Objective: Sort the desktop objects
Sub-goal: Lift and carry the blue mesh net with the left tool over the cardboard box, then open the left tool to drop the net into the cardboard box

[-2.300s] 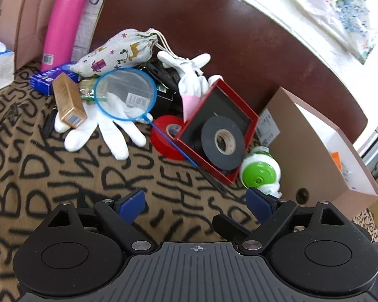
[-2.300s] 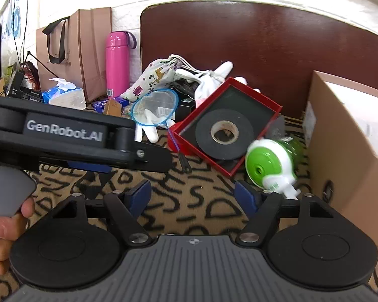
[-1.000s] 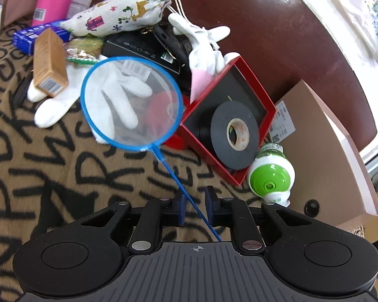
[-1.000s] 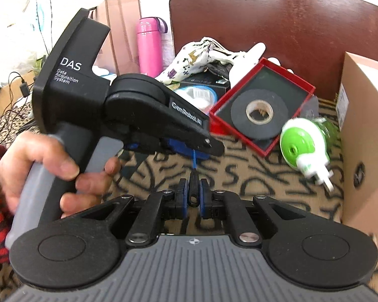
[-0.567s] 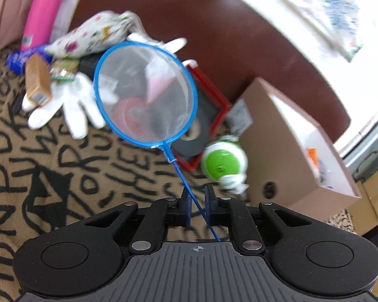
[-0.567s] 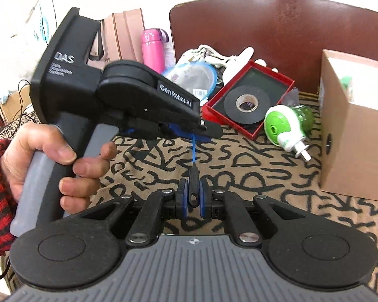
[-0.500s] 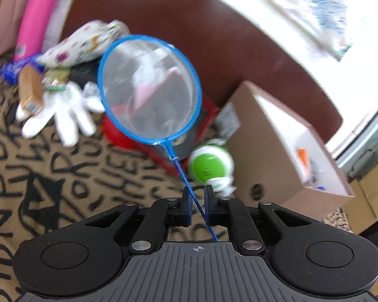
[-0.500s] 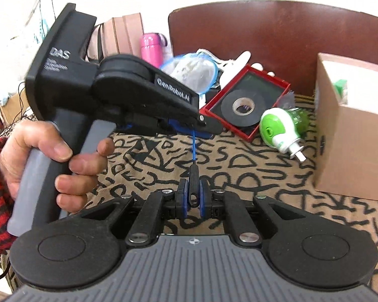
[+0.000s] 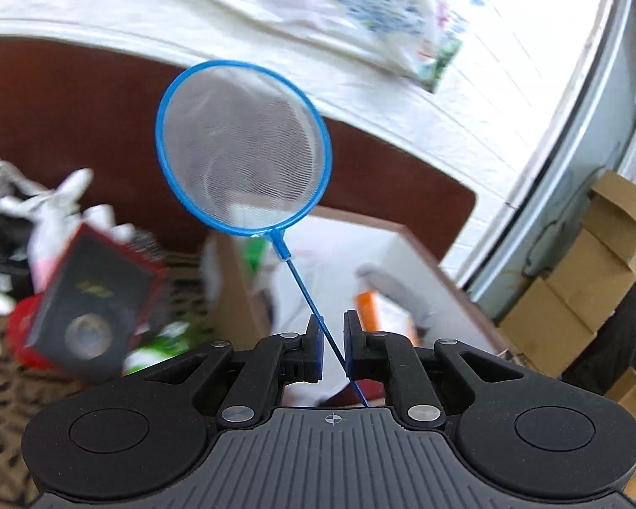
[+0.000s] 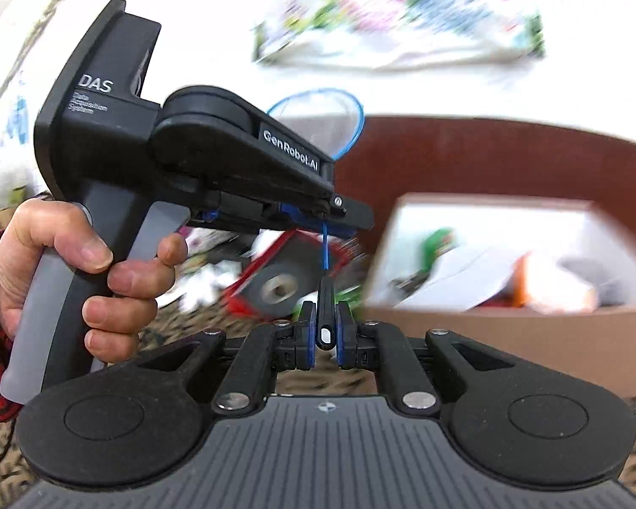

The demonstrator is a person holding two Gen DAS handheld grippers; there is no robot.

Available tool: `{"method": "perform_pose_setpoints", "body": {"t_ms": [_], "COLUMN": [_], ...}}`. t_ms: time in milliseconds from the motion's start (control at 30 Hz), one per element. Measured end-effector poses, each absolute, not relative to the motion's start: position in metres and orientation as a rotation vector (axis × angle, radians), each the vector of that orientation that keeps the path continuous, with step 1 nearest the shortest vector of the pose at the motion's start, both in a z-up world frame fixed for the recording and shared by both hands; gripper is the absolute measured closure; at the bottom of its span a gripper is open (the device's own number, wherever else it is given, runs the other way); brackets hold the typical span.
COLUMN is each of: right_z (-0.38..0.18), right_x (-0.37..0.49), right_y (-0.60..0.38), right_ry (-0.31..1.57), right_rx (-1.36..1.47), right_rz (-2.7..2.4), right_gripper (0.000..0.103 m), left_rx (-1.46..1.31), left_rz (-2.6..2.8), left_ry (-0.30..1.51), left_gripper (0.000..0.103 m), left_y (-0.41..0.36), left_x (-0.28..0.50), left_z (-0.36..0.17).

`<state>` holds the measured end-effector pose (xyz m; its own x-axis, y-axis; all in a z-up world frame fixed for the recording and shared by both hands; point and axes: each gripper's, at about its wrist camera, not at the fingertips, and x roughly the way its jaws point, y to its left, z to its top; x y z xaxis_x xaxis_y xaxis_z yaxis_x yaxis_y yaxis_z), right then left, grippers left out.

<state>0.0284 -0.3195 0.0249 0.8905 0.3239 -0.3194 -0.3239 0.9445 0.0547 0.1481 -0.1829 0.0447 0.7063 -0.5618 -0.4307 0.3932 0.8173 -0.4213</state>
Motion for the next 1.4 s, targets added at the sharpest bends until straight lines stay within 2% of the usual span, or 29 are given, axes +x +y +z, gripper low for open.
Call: {"method": "perform_pose_setpoints", "body": {"t_ms": [233, 533, 567, 600, 667, 733, 800, 833, 900, 933, 1133, 1400], "right_z": [0.034, 0.028, 0.025, 0.021, 0.011, 0.004, -0.001, -0.002, -0.004, -0.005, -0.003, 0.003], "right_x": [0.053, 0.099, 0.106, 0.115, 0.131, 0.138, 0.133, 0.130, 0.128, 0.127, 0.126, 0.113], "right_y": [-0.375, -0.430, -0.433, -0.435, -0.438, -0.444, -0.449, -0.450, -0.445, -0.443, -0.437, -0.433], "right_ry": [0.299, 0.324, 0.329, 0.335, 0.359, 0.377, 0.367, 0.362, 0.346, 0.339, 0.338, 0.339], "right_rx": [-0.026, -0.093, -0.103, -0.124, -0.168, -0.145, -0.095, -0.086, -0.104, -0.117, -0.120, -0.072], "right_rz": [0.206, 0.127, 0.111, 0.081, -0.009, -0.055, -0.041, -0.042, -0.067, -0.075, -0.089, -0.076], "right_gripper": [0.093, 0.092, 0.090, 0.088, 0.085, 0.071, 0.062, 0.047, 0.026, 0.021, 0.008, 0.001], "left_rx": [-0.335, -0.357, -0.342, -0.329, -0.307, -0.303, -0.286, -0.274, -0.265, -0.265, -0.284, -0.229], "left_rz": [-0.659, -0.657, -0.653, -0.649, -0.621, -0.591, -0.600, -0.609, -0.617, -0.621, -0.589, -0.544], "left_ry": [0.617, 0.703, 0.704, 0.708, 0.721, 0.696, 0.655, 0.654, 0.659, 0.663, 0.674, 0.681], "left_gripper": [0.099, 0.093, 0.069, 0.061, 0.017, 0.004, 0.001, 0.000, 0.000, 0.000, 0.000, 0.000], "left_y": [-0.253, -0.313, -0.317, -0.320, -0.320, -0.313, -0.306, -0.304, -0.300, -0.298, -0.289, -0.280], "left_x": [0.187, 0.242, 0.246, 0.250, 0.253, 0.248, 0.243, 0.242, 0.240, 0.239, 0.231, 0.213], "left_z": [0.052, 0.026, 0.023, 0.020, 0.014, 0.009, 0.006, 0.004, 0.002, 0.001, -0.001, 0.008]}}
